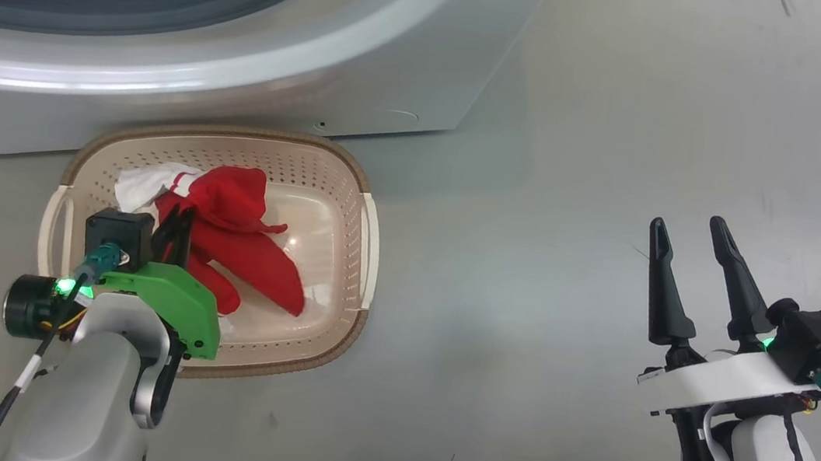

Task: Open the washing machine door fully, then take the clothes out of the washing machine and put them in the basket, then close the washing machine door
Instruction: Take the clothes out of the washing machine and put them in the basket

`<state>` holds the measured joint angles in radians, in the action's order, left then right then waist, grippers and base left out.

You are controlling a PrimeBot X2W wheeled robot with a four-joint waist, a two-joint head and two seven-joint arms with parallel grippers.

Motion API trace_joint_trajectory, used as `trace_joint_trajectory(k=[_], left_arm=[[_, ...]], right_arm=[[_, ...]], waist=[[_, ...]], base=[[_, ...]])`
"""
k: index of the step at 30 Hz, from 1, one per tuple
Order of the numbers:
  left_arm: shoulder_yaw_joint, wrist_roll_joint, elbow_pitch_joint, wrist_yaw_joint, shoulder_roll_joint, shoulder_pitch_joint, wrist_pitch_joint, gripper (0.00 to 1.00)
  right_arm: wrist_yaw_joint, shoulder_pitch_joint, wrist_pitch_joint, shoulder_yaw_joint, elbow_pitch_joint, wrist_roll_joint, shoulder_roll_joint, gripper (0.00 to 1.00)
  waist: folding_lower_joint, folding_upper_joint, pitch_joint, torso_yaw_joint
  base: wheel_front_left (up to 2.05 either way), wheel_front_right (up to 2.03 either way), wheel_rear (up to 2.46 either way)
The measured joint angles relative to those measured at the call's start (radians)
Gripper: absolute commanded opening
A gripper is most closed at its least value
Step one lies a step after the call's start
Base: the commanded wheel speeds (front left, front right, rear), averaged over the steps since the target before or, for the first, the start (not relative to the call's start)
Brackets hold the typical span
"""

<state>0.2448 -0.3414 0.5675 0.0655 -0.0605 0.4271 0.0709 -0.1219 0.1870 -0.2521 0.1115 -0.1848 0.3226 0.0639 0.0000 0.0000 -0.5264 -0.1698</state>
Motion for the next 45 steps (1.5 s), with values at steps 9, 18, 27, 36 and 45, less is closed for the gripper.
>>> trace_joint_trajectory(k=[9,18,27,36,45], left_arm=[[0.004,0.007,0.18,0.0,-0.007,0.059,-0.047,0.0],[-0.019,-0.021,0.296,0.0,0.005,0.106,-0.069,1.0],[-0.016,-0.021,0.34,0.001,0.008,0.127,-0.006,1.0],[0.017,-0.006,0.312,-0.015,0.016,0.132,0.118,1.0],[0.041,0.0,0.202,-0.028,0.023,0.144,0.178,1.0]], right_arm=[[0.0,0.016,0.0,0.001,-0.011,0.003,-0.002,1.0],[0.0,0.035,0.0,0.003,-0.021,0.009,-0.003,1.0],[0.0,0.035,0.0,-0.008,-0.033,0.012,-0.006,1.0],[0.0,0.034,0.0,-0.03,-0.035,0.009,-0.002,1.0],[0.0,0.023,0.0,-0.053,-0.035,-0.015,0.017,1.0]], waist=[[0.0,0.0,-0.04,-0.05],[0.0,0.0,-0.044,-0.066],[0.0,0.0,-0.018,-0.064],[0.0,0.0,0.016,-0.032],[0.0,0.0,0.062,0.02]], base=[[0.0,0.0,0.0],[0.0,0.0,0.0],[0.0,0.0,0.0],[0.0,0.0,0.0],[0.0,0.0,0.0]])
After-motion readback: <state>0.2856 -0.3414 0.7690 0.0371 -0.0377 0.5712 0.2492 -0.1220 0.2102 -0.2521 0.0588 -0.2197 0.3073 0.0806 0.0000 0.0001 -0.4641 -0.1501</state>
